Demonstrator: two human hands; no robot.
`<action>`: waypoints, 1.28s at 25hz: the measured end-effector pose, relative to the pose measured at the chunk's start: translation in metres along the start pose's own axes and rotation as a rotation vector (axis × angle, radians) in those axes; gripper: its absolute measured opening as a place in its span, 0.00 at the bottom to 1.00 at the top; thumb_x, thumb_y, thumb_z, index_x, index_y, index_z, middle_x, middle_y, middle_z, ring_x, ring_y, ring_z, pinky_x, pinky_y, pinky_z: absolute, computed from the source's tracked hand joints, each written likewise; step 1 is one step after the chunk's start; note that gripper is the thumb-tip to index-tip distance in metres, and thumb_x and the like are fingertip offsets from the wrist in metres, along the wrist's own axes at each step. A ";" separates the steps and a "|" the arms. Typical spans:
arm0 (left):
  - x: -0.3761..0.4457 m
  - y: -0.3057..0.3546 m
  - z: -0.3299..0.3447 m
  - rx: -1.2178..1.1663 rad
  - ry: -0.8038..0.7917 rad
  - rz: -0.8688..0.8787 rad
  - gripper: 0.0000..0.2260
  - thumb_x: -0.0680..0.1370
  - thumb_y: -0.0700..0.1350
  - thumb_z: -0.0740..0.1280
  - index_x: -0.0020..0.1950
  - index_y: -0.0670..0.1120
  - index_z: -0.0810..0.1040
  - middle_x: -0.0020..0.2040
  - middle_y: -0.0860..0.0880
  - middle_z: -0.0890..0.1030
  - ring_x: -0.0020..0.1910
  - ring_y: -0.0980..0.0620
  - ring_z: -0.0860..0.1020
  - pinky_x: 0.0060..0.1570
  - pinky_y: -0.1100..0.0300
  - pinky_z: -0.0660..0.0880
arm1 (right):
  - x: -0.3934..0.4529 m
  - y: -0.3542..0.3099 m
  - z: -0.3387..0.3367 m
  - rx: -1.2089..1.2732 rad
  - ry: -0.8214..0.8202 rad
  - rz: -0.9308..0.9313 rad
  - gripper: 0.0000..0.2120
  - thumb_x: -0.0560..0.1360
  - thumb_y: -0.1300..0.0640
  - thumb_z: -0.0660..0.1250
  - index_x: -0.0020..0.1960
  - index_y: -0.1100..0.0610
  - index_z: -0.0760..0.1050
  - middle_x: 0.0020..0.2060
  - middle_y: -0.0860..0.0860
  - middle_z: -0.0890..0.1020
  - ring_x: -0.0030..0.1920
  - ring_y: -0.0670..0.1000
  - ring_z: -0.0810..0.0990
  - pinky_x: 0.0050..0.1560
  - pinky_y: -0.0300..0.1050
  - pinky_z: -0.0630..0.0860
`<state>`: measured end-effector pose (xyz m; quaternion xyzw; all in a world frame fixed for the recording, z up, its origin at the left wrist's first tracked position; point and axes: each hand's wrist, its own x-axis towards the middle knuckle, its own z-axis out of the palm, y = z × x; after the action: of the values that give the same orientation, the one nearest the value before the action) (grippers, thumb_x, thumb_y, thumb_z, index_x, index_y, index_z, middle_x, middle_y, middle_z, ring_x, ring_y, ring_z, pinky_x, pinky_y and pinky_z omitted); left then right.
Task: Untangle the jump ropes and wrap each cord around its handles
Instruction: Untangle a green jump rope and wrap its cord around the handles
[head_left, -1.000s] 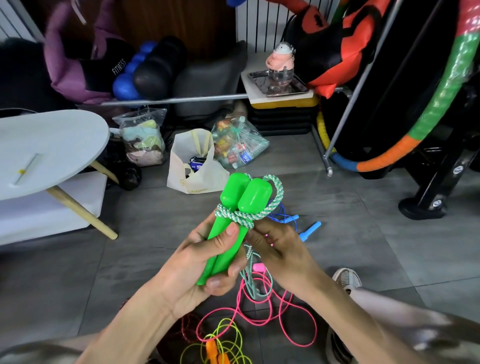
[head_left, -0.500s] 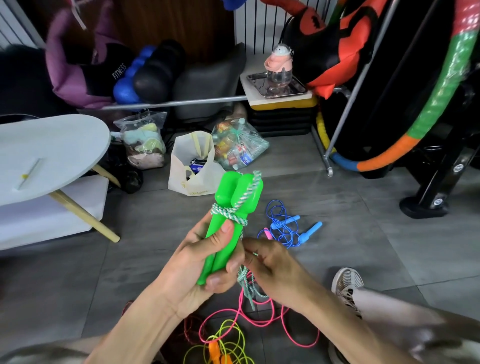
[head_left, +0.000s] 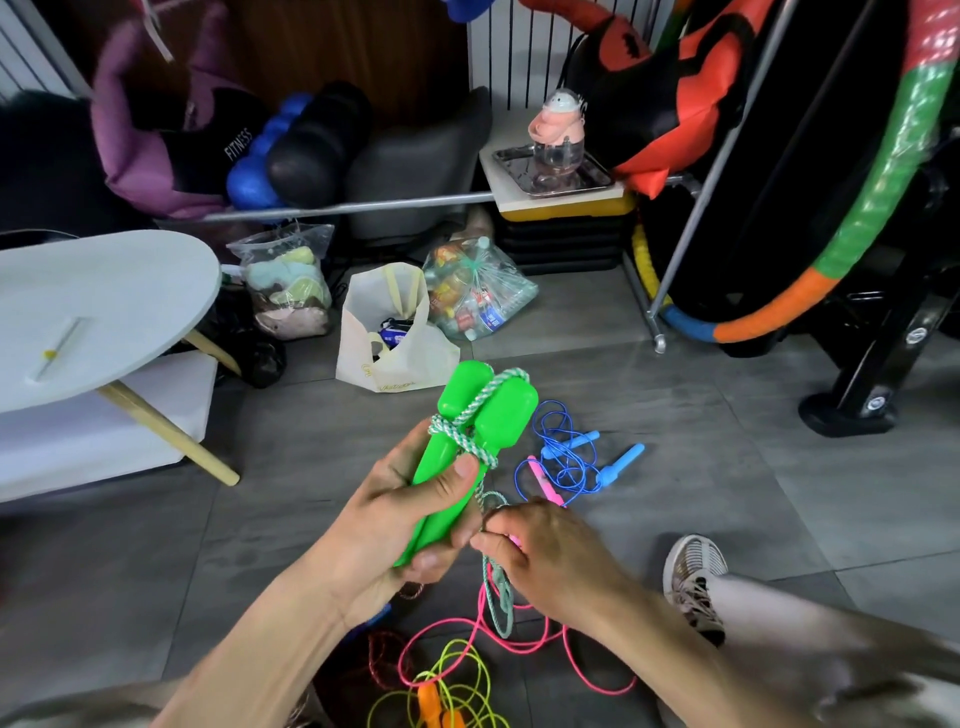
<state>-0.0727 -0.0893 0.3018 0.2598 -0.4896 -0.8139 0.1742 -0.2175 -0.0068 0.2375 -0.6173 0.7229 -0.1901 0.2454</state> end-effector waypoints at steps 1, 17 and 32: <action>0.000 0.001 0.001 0.048 -0.001 -0.013 0.16 0.75 0.48 0.68 0.61 0.46 0.72 0.29 0.41 0.69 0.19 0.56 0.59 0.23 0.66 0.51 | 0.001 -0.002 -0.005 0.105 0.012 0.014 0.14 0.77 0.47 0.64 0.35 0.52 0.74 0.35 0.48 0.80 0.40 0.47 0.77 0.50 0.49 0.74; 0.004 0.000 0.007 0.045 -0.020 -0.013 0.13 0.75 0.48 0.68 0.58 0.48 0.73 0.29 0.42 0.69 0.20 0.56 0.59 0.25 0.64 0.49 | 0.015 -0.004 -0.018 0.144 0.274 -0.137 0.14 0.79 0.50 0.52 0.38 0.51 0.69 0.35 0.52 0.79 0.39 0.54 0.77 0.40 0.45 0.65; 0.018 0.007 -0.009 1.163 0.332 0.307 0.08 0.75 0.48 0.71 0.47 0.58 0.73 0.36 0.59 0.80 0.35 0.60 0.77 0.36 0.68 0.70 | -0.019 -0.020 -0.076 0.313 -0.118 -0.002 0.17 0.82 0.50 0.58 0.39 0.59 0.67 0.28 0.47 0.64 0.28 0.44 0.62 0.31 0.43 0.60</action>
<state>-0.0814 -0.1080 0.3002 0.3618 -0.8508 -0.3287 0.1928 -0.2441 0.0069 0.3130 -0.5825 0.6680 -0.2640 0.3805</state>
